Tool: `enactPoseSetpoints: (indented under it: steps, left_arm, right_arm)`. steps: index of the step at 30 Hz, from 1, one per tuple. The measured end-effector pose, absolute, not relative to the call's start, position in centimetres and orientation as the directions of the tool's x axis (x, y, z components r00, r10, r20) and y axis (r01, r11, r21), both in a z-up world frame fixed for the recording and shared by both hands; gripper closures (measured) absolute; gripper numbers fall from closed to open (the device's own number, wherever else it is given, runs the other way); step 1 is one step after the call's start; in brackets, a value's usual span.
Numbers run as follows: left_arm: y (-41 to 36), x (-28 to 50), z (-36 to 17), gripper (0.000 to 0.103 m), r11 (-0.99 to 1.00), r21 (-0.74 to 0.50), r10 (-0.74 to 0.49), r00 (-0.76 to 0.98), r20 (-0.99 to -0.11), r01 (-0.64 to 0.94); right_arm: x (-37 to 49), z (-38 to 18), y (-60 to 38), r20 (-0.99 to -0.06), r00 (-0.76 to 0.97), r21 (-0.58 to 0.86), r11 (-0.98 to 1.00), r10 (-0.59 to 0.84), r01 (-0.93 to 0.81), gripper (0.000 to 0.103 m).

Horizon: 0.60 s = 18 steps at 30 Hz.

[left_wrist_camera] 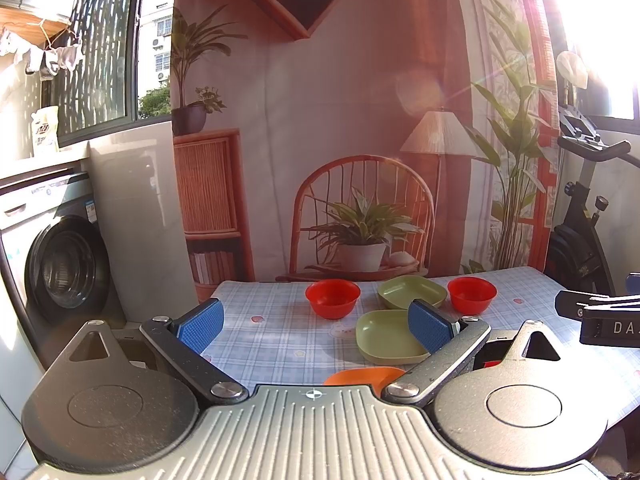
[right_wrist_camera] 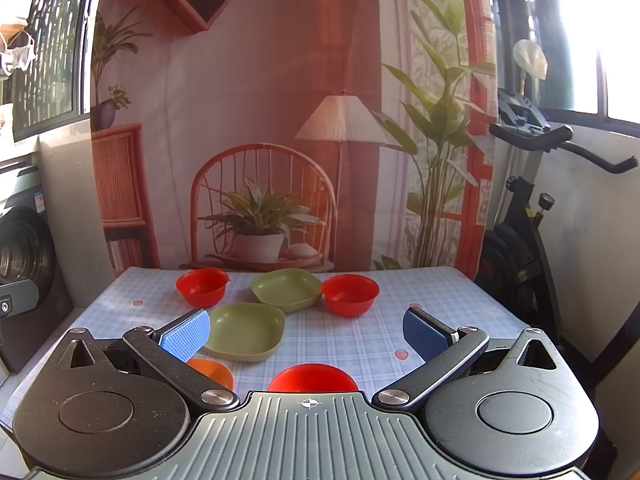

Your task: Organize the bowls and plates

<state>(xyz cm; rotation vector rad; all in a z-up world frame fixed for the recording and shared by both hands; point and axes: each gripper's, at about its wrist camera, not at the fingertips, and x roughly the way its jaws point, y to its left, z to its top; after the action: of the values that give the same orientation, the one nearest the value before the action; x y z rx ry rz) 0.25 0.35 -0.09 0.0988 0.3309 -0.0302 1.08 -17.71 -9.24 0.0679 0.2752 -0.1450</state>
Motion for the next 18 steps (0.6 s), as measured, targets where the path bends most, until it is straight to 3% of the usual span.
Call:
enactPoseSetpoints:
  steps: [18]
  left_arm:
    - [0.54, 0.31, 0.15, 0.003, 0.995, 0.089, -0.018, 0.943, -0.334, 0.05]
  right_arm:
    - [1.06, -9.19, -17.79, -0.279, 0.951, 0.049, 0.987, -0.132, 0.152, 0.0]
